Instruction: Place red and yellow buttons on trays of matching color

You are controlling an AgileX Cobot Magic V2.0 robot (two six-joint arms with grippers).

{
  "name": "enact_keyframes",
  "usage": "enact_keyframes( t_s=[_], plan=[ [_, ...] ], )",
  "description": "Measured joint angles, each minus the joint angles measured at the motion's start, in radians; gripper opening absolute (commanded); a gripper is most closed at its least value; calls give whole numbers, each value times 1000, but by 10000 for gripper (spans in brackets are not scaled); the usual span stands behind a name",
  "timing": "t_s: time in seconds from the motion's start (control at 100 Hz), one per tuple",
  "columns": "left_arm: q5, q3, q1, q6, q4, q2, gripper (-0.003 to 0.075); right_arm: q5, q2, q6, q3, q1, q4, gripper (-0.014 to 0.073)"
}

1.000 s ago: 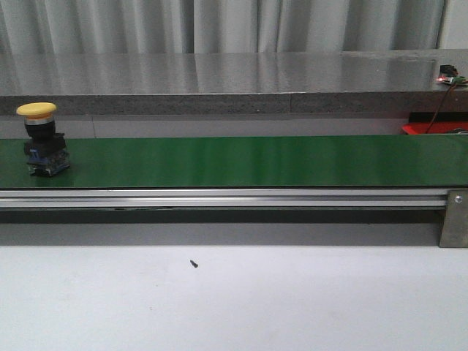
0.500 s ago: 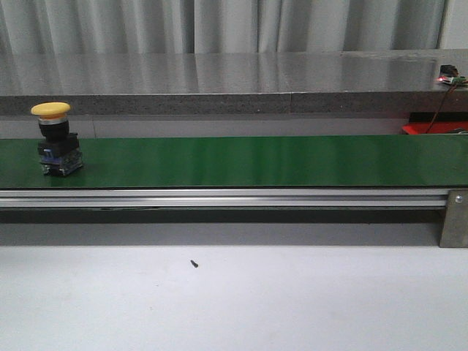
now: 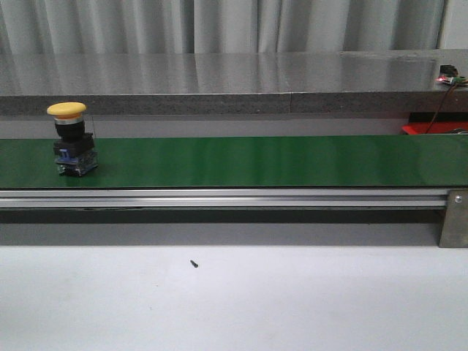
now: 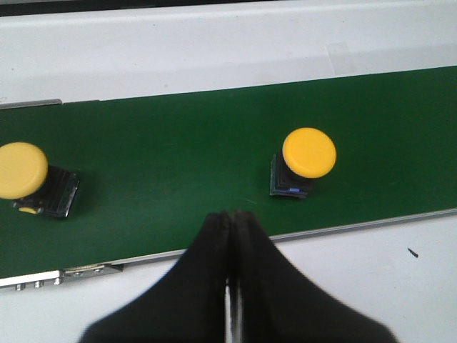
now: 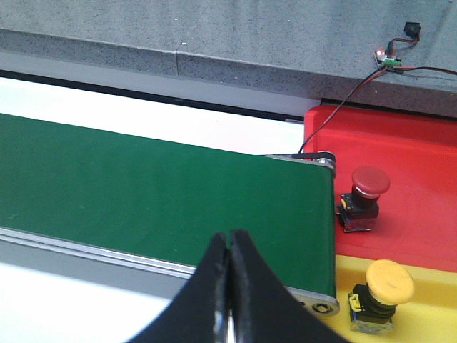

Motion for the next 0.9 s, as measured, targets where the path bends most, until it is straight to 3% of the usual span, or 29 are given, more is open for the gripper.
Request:
enact_keyframes(
  t_s=[0.53, 0.9],
  plan=[
    [-95, 303, 0, 0, -30, -408, -20, 46, 0, 0, 0, 0, 0, -67],
    [-106, 416, 0, 0, -32, -632, -20, 53, 0, 0, 0, 0, 8, -67]
  ],
)
